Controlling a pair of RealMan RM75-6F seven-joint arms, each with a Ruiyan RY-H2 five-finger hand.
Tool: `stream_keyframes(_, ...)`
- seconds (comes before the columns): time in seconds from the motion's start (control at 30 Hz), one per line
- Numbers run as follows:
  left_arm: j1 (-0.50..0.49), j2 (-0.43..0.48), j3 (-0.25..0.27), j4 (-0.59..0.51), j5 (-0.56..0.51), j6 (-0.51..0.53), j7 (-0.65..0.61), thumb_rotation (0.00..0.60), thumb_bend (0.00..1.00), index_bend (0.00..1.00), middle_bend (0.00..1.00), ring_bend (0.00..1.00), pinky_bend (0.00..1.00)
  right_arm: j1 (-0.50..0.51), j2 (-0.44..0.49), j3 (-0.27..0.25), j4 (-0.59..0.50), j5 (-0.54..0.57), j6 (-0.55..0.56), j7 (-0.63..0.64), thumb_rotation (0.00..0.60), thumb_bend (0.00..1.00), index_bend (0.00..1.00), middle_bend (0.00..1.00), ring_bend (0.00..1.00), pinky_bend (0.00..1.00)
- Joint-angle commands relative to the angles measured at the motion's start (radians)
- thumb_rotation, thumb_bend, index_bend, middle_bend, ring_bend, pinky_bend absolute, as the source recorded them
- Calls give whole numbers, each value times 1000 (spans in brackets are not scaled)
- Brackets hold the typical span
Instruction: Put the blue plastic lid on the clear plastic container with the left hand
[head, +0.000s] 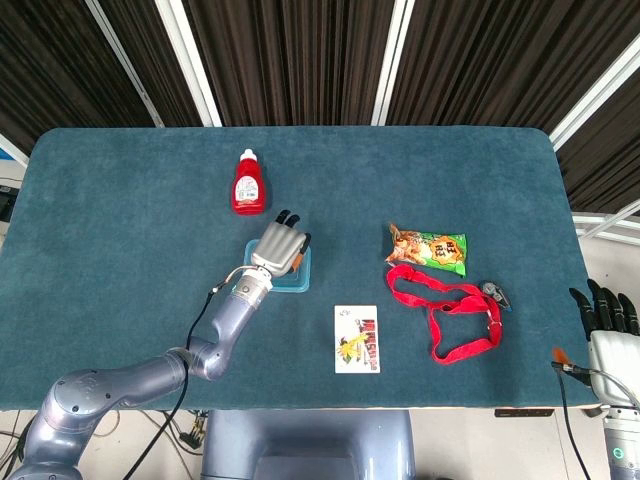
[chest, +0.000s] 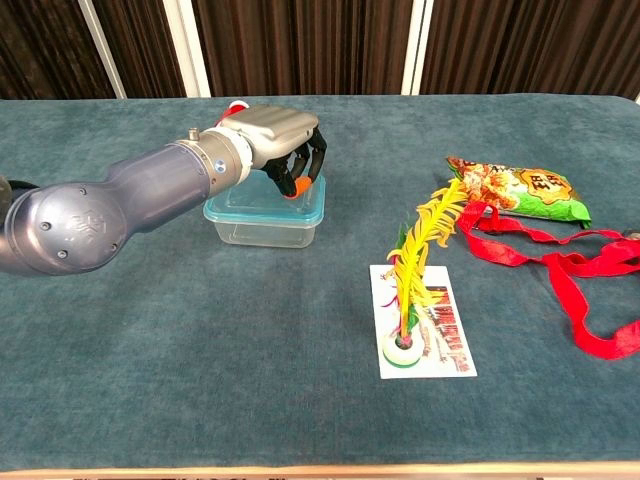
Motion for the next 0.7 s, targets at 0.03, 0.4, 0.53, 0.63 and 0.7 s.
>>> stream_keyframes(0.03,1,-1,2,1,1,-1,1,600,479,629,578,160,126,0,0,0,0,0,0,0,600,268,138,0,34,0)
stream_keyframes(0.4,11,-4,6,6,-1,-4,6,600,479,631,579,160,126,0,1,0,0,-2,1,0,600,268,137,0,33,0)
stream_keyframes(0.53,15,-3,7,5,-2,-2,9,600,479,631,580,160,126,-1,1,-1,0,-3,3,1,600,268,137,0,33,0)
stream_keyframes(0.63,17,1,5,-2,0,3,11,600,479,632,580,160,126,-1,1,-1,0,-4,4,1,600,269,138,0,34,0)
stream_keyframes(0.7,16,9,0,-17,4,12,10,600,479,633,582,160,126,-1,1,-1,0,-5,4,1,600,268,137,0,34,0)
